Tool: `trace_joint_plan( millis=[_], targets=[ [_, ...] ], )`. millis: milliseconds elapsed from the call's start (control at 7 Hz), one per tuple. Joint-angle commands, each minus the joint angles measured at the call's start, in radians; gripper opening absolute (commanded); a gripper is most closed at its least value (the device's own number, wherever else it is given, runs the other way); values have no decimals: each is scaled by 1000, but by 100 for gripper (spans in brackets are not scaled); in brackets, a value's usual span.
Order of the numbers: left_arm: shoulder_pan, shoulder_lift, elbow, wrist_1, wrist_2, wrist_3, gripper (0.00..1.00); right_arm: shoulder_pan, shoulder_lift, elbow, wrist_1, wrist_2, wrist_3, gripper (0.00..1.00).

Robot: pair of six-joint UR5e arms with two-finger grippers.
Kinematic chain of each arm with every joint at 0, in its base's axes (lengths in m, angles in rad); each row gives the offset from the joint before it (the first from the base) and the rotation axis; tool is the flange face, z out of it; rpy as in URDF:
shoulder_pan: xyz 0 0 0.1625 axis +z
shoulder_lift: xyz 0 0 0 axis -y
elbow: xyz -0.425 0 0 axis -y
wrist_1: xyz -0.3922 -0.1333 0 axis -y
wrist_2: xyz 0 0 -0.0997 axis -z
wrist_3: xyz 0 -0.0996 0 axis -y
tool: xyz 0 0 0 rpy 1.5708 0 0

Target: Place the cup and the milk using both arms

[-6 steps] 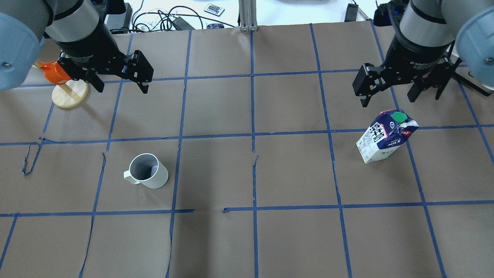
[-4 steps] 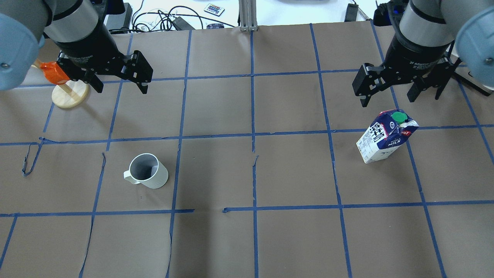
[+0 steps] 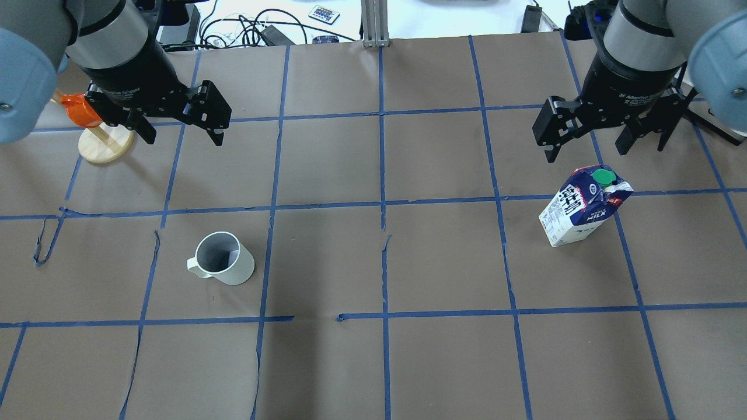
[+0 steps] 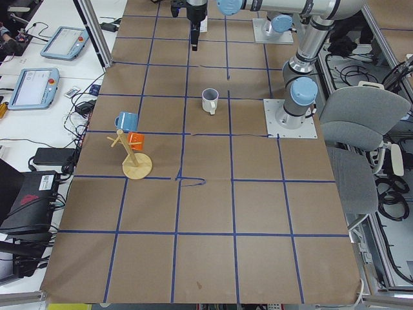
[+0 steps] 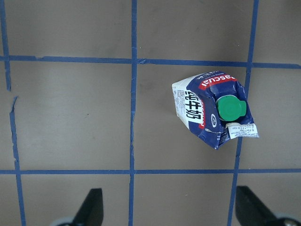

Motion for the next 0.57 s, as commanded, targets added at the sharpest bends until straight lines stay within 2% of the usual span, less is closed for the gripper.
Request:
trace_joint_plan(
  millis=[0, 429],
  targets=[
    [1, 2, -1, 0, 0, 1, 100, 0, 0, 0, 0, 0, 0, 100],
    [1, 3, -2, -11, 1, 1, 100, -2, 0, 2, 0, 0, -1, 100]
  ],
)
